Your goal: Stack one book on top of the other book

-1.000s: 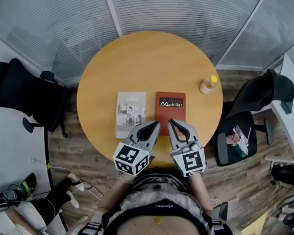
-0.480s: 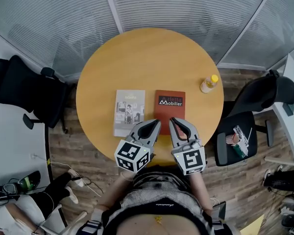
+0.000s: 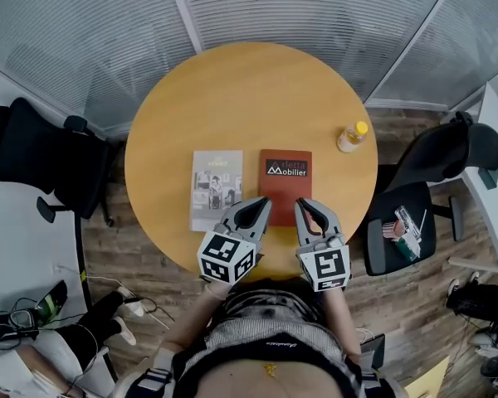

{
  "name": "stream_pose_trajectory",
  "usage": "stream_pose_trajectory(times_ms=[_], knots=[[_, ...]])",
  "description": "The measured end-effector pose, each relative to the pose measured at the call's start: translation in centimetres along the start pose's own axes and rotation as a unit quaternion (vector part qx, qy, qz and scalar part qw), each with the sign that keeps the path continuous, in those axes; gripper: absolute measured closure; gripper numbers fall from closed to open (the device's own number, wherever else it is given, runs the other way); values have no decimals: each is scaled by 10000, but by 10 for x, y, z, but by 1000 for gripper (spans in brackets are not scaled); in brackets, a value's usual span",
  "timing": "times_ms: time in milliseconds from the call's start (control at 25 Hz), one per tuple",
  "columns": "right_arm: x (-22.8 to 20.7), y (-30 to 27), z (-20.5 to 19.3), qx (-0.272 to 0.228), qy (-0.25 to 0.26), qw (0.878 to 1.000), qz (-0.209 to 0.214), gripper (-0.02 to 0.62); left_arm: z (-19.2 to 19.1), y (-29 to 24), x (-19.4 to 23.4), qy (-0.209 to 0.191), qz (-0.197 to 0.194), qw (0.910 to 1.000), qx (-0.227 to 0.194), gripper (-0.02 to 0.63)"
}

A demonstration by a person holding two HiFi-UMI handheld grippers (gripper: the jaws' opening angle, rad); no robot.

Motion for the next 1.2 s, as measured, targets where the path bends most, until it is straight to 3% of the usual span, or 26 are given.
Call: stream_pose_trajectory(times_ms=[560,1200], knots=[[-15,-15,-38,563,-59,9978,-332,569,-24,-27,25,53,-17,9984,564,588],[-27,-42,-82,1255,-151,9915,-302,569,-62,-56,54,143,164,9923,1216,588]])
Point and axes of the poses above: the fingertips, and each gripper's own axes: y backward along the fingers, x to its left, z out of its top, the point moved 10 cm from there along y, backward along the fingers, and after that the axes turned 3 degrees about y, right-handed, at the moved point
